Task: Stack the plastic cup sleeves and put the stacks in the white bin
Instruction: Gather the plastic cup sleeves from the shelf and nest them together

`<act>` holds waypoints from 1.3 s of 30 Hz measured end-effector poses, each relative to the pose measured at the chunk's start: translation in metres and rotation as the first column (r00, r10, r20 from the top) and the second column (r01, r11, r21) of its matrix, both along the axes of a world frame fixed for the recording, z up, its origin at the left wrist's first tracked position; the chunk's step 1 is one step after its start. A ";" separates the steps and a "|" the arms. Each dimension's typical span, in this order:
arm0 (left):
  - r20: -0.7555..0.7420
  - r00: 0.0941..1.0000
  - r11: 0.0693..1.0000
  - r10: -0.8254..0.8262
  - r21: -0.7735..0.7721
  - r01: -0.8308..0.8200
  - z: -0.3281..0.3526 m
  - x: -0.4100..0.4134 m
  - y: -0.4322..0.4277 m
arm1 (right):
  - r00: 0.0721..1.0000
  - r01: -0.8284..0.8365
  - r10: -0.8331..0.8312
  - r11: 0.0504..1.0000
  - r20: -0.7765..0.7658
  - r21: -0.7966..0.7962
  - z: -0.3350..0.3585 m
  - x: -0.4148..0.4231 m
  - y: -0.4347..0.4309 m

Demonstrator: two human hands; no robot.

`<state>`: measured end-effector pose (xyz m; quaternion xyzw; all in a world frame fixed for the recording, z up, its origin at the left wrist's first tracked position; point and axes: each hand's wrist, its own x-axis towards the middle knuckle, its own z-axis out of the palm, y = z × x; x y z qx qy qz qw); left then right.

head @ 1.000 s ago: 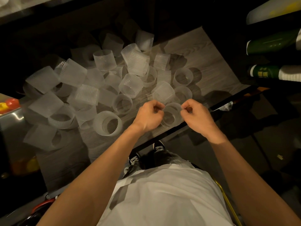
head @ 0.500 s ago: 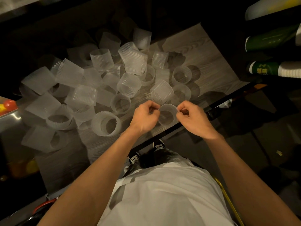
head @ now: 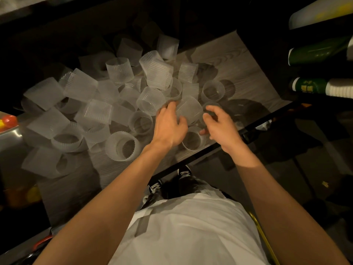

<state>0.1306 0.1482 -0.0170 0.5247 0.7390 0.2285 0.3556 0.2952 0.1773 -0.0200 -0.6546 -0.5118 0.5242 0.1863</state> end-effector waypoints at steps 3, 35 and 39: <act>0.051 0.997 0.997 -0.050 -0.059 0.053 0.005 0.000 0.008 | 0.997 -0.004 0.000 0.999 -0.071 -0.049 0.008 -0.008 0.008; 0.077 0.996 0.964 0.037 -0.264 -0.015 -0.014 -0.010 0.013 | 0.755 -0.545 0.398 0.823 0.521 0.162 -0.006 -0.009 0.012; 0.160 0.985 0.965 0.070 -0.262 -0.026 -0.011 -0.011 0.015 | 0.804 -0.487 0.370 0.859 0.466 0.158 -0.004 -0.014 0.014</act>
